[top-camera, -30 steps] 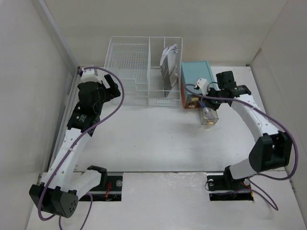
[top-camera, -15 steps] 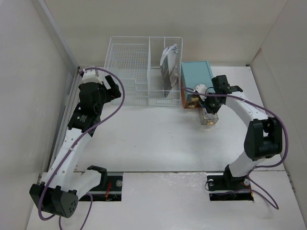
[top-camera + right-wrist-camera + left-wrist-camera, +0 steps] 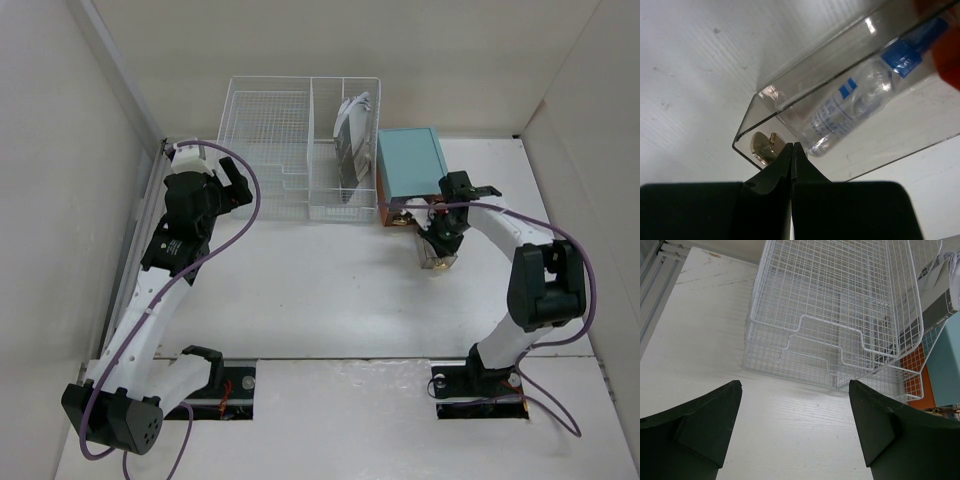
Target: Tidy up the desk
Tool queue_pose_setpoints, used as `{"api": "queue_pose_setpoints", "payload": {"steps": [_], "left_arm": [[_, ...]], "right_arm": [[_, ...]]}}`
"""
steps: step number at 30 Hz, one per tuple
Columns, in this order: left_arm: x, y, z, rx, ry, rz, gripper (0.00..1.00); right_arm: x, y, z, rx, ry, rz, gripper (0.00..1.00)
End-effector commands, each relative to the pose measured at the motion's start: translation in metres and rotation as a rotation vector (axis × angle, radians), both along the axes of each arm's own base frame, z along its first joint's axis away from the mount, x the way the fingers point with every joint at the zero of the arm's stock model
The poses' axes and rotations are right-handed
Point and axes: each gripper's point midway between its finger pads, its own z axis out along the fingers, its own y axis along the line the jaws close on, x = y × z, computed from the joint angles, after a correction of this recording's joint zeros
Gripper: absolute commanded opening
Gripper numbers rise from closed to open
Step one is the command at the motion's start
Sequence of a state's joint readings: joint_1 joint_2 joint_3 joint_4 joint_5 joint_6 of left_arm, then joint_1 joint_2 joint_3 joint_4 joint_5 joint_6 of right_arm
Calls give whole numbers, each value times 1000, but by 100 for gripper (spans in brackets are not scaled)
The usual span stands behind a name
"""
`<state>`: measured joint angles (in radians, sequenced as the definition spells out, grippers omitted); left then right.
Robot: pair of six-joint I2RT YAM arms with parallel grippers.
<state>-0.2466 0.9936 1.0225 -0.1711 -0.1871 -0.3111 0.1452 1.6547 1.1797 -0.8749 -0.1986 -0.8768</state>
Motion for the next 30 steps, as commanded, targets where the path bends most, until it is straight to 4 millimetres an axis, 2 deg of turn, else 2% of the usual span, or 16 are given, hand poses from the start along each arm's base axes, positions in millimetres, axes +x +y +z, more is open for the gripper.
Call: {"api": "queue_pose_setpoints", "payload": {"steps": [1,4,5,6,8,10,14,15,17,18,19,20,24,25,28,30], "left_arm": [[1,0,14,-1,-54,-8,85],[1,0,14,-1,-54,-8,85],[1,0,14,-1,-54,-8,85],[1,0,14,-1,-54,-8,85],[1,0,14,-1,-54,-8,85],[1,0,14,-1,-54,-8,85],[1,0,14,-1,-54,-8,85],[1,0,14,-1,-54,-8,85],[1,0,14,-1,-54,-8,85],[1,0,14,-1,-54,-8,85],[1,0,14,-1,-54,-8,85],[1,0,14,-1,-54,-8,85],[2,-2,16,-6,-63,-17,85],[2,-3,11,-6,-53,-26,85],[0,-5,14,-11,-62,-38,85],[-1,-7,14,-13,-61,-48,87]], "right_arm": [[-20,0,7,7,36,42,0],[-10,-1,10,6,-9,18,0],[1,1,19,16,-64,8,0],[4,2,22,21,-83,-1,2],[22,6,43,50,-193,-10,4],[29,8,65,89,-280,-29,5],[31,18,96,144,-368,32,3],[14,23,92,163,-301,77,2],[-4,24,89,145,-241,243,1],[-19,26,78,153,-165,315,1],[-45,21,71,144,-52,376,1],[-56,18,64,135,-17,466,1],[-87,-2,41,94,101,553,1],[-87,-6,38,68,95,563,1],[-78,-6,23,56,76,517,1],[-62,-7,13,41,47,466,1]]}}
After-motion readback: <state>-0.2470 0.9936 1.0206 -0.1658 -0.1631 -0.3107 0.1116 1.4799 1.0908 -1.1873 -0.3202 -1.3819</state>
